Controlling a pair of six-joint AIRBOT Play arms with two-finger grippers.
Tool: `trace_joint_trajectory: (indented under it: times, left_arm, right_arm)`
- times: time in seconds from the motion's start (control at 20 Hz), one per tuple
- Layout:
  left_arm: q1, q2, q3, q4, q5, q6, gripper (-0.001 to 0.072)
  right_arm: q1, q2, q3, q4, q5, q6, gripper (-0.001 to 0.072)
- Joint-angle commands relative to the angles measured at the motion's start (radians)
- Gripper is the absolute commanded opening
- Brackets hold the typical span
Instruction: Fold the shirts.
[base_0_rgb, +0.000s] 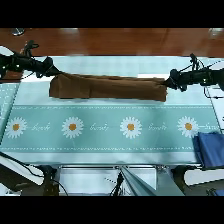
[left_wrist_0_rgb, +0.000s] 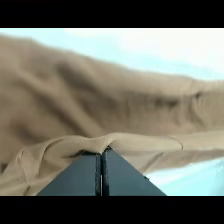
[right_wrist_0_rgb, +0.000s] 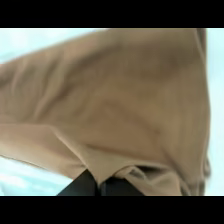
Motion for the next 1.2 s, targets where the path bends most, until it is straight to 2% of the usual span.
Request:
trace_joint_trajectory:
  times: [0.0, 0.25, 0.3, 0.35, 0.4, 0.45, 0.5, 0.65, 0.75, 0.8, 0.85, 0.95, 1.05, 1.15]
  left_arm:
    - [-0.019, -0.101, 0.095, 0.0, 0.003, -0.031, 0.0022]
    - [-0.036, -0.153, 0.095, -0.008, 0.072, -0.031, 0.0023]
    - [-0.039, -0.156, 0.095, -0.008, 0.079, -0.031, 0.0038]
    - [-0.043, -0.156, 0.095, -0.008, 0.079, -0.032, 0.0247]
    - [-0.043, -0.149, 0.096, -0.009, 0.063, -0.031, 0.0699]
    - [-0.037, -0.14, 0.107, 0.002, 0.03, -0.022, 0.0709]
    - [-0.021, -0.132, 0.125, 0.025, -0.014, -0.02, 0.0708]
    - [0.056, -0.068, 0.152, 0.183, -0.13, -0.094, 0.0707]
    - [0.103, -0.005, 0.149, 0.32, -0.188, -0.114, 0.0707]
    - [0.121, 0.037, 0.129, 0.341, -0.182, -0.113, 0.0707]
    - [0.133, 0.084, 0.092, 0.33, -0.147, -0.107, 0.0707]
    - [0.134, 0.214, -0.043, 0.229, 0.004, -0.043, 0.0707]
    - [0.112, 0.378, -0.235, 0.077, 0.214, 0.053, 0.0706]
    - [0.076, 0.528, -0.423, -0.03, 0.351, 0.139, 0.0706]
  right_arm:
    - [0.001, -0.079, 0.065, 0.032, -0.018, -0.005, 0.0038]
    - [0.001, -0.127, 0.069, 0.081, -0.095, -0.016, 0.0038]
    - [0.001, -0.136, 0.069, 0.09, -0.105, -0.015, 0.0108]
    - [0.001, -0.14, 0.069, 0.097, -0.106, -0.014, 0.0365]
    - [-0.002, -0.138, 0.07, 0.1, -0.104, -0.014, 0.0595]
    - [-0.015, -0.137, 0.079, 0.096, -0.08, -0.014, 0.0627]
    - [-0.039, -0.136, 0.097, 0.097, -0.03, -0.014, 0.0627]
    - [-0.143, -0.128, 0.136, 0.084, 0.108, -0.014, 0.0625]
    - [-0.204, -0.114, 0.133, -0.046, 0.125, 0.037, 0.0624]
    - [-0.218, -0.115, 0.13, -0.1, 0.129, 0.059, 0.0624]
    - [-0.219, -0.115, 0.115, -0.129, 0.113, 0.062, 0.0624]
    - [-0.206, -0.122, 0.082, -0.112, 0.07, 0.049, 0.0625]
    - [-0.178, -0.155, 0.079, -0.068, 0.069, 0.017, 0.0624]
    - [-0.145, -0.193, 0.079, -0.019, 0.069, -0.008, 0.0624]
